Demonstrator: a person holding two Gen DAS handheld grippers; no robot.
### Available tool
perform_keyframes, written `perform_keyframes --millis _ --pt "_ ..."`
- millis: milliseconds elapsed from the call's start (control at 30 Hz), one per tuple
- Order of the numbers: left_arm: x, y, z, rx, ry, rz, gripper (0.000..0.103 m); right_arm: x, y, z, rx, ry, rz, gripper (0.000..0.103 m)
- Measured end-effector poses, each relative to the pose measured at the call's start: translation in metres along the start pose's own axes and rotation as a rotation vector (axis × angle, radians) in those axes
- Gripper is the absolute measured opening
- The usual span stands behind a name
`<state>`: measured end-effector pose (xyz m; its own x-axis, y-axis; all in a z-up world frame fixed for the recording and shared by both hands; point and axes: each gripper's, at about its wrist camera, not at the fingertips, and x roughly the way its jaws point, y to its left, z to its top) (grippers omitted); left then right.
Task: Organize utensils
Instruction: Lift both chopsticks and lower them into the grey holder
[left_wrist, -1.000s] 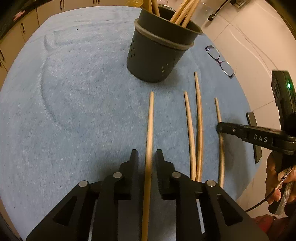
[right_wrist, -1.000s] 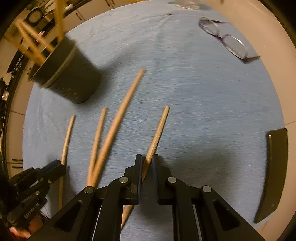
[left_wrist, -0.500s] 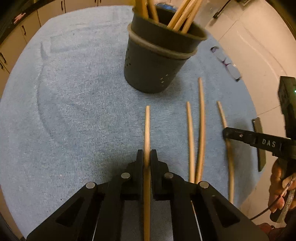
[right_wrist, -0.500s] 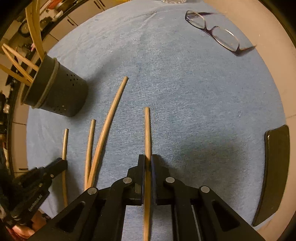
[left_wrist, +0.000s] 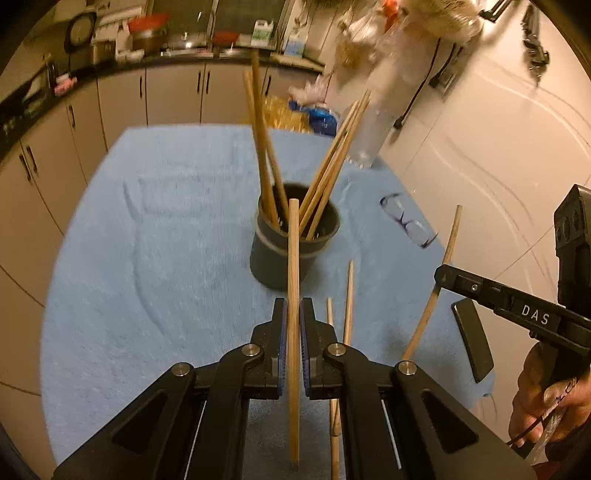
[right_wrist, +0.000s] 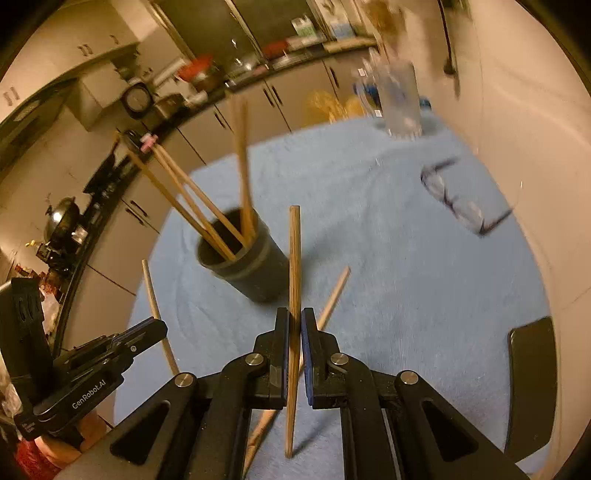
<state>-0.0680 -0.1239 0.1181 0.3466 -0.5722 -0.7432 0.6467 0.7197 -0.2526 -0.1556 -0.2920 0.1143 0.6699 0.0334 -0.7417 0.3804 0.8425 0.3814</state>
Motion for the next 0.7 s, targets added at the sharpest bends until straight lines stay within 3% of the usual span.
perform_keyframes --millis 133,700 --pt "-0.017 -0.005 0.002 0.008 -0.046 0.002 0.006 -0.016 0.009 -0.002 -0.028 -0.051 -0.002 0.006" --pt "-0.061 -0.011 0.011 0.019 -0.116 0.025 0.006 -0.042 0.028 0.007 -0.052 -0.155 0.032 0.006"
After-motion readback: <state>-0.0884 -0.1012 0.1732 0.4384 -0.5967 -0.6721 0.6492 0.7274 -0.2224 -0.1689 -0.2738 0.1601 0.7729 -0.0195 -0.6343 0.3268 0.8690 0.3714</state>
